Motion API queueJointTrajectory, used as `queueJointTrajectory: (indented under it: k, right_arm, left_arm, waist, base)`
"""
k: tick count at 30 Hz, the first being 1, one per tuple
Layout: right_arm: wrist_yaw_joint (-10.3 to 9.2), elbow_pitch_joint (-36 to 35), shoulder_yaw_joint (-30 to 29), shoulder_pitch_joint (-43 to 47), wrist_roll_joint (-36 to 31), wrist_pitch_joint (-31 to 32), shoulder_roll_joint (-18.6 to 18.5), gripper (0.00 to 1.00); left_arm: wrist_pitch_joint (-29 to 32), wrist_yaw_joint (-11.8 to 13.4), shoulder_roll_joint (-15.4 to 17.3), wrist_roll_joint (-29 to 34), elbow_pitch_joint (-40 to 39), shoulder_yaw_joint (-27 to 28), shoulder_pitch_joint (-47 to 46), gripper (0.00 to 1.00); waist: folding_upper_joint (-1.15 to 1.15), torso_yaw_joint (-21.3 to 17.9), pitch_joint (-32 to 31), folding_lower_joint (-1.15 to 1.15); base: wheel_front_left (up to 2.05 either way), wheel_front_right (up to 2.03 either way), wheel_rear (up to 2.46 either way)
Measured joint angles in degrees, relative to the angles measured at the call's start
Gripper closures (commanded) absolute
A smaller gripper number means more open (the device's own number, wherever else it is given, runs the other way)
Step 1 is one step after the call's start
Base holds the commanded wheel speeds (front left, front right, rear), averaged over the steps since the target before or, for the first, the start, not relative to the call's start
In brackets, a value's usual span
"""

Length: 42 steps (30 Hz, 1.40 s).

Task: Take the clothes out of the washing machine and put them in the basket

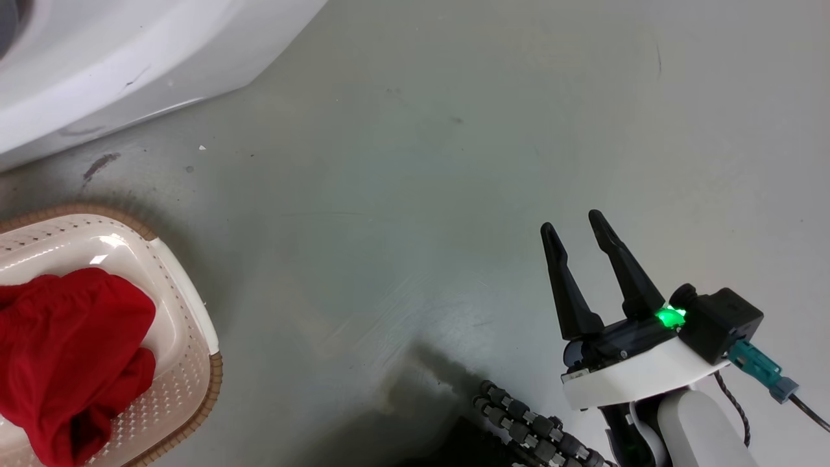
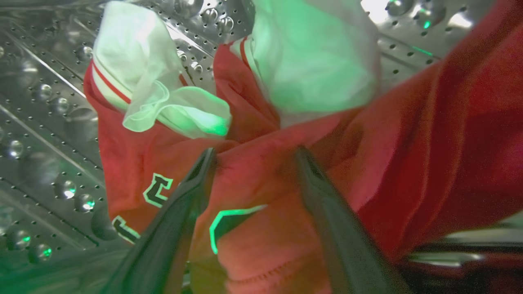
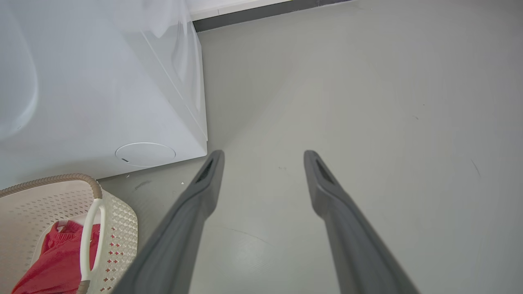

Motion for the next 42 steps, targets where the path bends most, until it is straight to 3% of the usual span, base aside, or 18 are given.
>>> queueJointTrajectory:
  k: [5,6,8,23,29,42]
  right_arm:
    - [-0.01,-0.34,0.75,0.11,0.05,-0.01,0.0,0.0]
    - [0.0,-0.41,0.85,0.13,0.08,0.0,0.0,0.0]
    - [0.0,-0.52,0.96,0.13,0.09,0.0,0.0,0.0]
    - [0.0,0.1,1.96,-1.6,1.25,0.0,0.0,0.0]
    - [-0.01,0.77,1.67,-2.87,1.31,0.0,0.0,0.0]
    - [0.0,1.86,1.56,-4.08,1.09,0.0,0.0,0.0]
  left_arm:
    - [-0.38,-0.6,0.82,-0.8,0.73,-0.14,-0.91,0.0]
    - [-0.4,-0.64,0.89,-1.0,0.98,-0.13,-1.14,0.29]
    - [-1.67,-0.65,1.03,-1.07,1.08,-0.24,-1.36,1.0]
    - [-18.94,2.15,1.43,0.0,4.2,-2.04,-5.15,1.0]
    - [-28.52,3.42,0.36,-1.22,5.61,-1.76,-7.01,1.0]
    - [-37.45,3.92,-0.79,-7.28,10.05,2.13,-6.19,1.0]
  waist:
    - [0.0,0.14,0.8,0.0]
    - [0.0,0.15,0.89,0.0]
    - [0.0,0.15,1.09,0.0]
    - [0.0,-0.58,-0.03,0.0]
    - [0.0,-0.83,-1.96,0.0]
    - [0.0,-1.07,-4.56,0.0]
  base:
    - [0.03,0.03,0.03]
    - [0.01,0.01,0.01]
    - [0.0,0.0,0.0]
    - [0.0,0.0,0.0]
    - [0.0,0.0,0.0]
    - [0.0,0.0,0.0]
